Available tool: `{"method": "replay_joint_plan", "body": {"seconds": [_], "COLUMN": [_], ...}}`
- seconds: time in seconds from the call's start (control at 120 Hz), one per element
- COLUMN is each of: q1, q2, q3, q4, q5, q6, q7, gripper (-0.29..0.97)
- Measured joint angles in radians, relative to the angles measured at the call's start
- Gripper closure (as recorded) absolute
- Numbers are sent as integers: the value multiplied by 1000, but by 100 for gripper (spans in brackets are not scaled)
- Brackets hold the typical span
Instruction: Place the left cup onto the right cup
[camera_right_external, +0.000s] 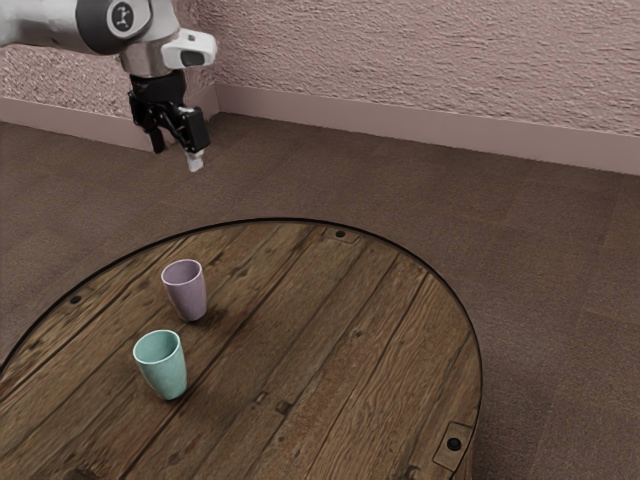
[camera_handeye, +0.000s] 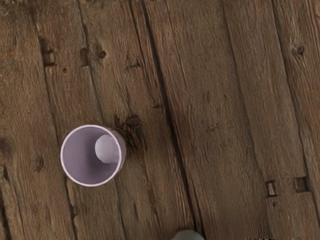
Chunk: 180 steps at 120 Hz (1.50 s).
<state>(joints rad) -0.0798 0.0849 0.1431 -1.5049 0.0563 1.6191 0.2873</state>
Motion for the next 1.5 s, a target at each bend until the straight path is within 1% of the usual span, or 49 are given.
{"method": "replay_joint_plan", "body": {"seconds": [0.167, 0.367, 0.575, 0.717, 0.9, 1.183, 1.5], "q1": [7, 50, 65, 67, 63, 53, 64], "q2": [13, 100, 178, 196, 168, 148, 137], "q3": [3, 3, 2, 0, -4, -17, -17], "q4": [-29, -44, -45, -74, -184, -298, -376], "q5": [7, 14, 20, 20, 21, 26, 47], "q6": [40, 114, 172, 215, 272, 333, 364], "q7": [161, 316, 441, 507, 566, 605, 617], "gripper": [0, 0, 0, 0, 0, 0, 0]}}
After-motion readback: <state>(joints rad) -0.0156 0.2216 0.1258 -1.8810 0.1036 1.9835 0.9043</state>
